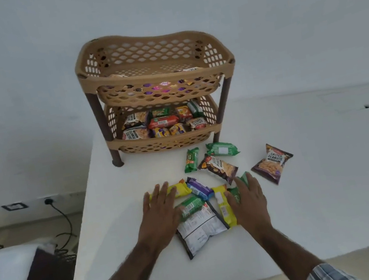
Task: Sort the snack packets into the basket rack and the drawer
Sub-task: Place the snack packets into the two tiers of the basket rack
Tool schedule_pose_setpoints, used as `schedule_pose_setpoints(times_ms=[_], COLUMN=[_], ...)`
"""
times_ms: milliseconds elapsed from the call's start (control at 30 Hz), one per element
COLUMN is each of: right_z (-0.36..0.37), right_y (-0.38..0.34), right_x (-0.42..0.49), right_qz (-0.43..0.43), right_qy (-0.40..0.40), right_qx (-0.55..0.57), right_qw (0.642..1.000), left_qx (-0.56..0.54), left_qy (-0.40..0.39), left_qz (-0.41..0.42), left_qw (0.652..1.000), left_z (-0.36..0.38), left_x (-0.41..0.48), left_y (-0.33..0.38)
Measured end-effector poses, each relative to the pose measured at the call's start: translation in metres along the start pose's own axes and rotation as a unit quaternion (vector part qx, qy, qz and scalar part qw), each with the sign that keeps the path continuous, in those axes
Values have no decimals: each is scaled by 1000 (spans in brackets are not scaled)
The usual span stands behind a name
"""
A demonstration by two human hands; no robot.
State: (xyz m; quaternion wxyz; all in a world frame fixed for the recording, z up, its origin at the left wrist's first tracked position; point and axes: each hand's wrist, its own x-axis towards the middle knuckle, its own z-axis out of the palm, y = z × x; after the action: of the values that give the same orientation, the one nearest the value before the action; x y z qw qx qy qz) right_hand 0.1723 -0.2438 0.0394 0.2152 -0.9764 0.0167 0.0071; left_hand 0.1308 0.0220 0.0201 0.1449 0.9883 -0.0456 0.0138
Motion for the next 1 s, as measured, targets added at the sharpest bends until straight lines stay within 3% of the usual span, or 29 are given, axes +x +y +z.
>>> schedule_pose_setpoints(times_ms=[133, 367, 533, 633, 700, 900, 1000], right_z=[-16, -20, -31, -45, -54, -84, -107], right_y=[26, 34, -15, -55, -77, -119, -130], right_x=[4, 13, 17, 25, 34, 69, 81], right_qz=[-82, -185, -297, -343, -359, -383, -379], right_qy=[-5, 18, 25, -45, -93, -122, -129], right_qx=[-38, -34, -4, -14, -35, -111, -126], right_qw=[996, 982, 955, 938, 928, 909, 908], left_qx=[-3, -17, -58, -93, -108, -128, -171], left_qy=[-5, 17, 48, 87, 113, 169, 247], left_qz=[-84, -104, -49, 1, 27, 58, 35], left_qw=[996, 994, 996, 992, 987, 976, 953], left_z=[-7, -12, -35, -57, -73, -106, -109], left_x=[22, 32, 34, 38, 42, 47, 40], left_y=[-7, -1, 6, 16, 28, 42, 35])
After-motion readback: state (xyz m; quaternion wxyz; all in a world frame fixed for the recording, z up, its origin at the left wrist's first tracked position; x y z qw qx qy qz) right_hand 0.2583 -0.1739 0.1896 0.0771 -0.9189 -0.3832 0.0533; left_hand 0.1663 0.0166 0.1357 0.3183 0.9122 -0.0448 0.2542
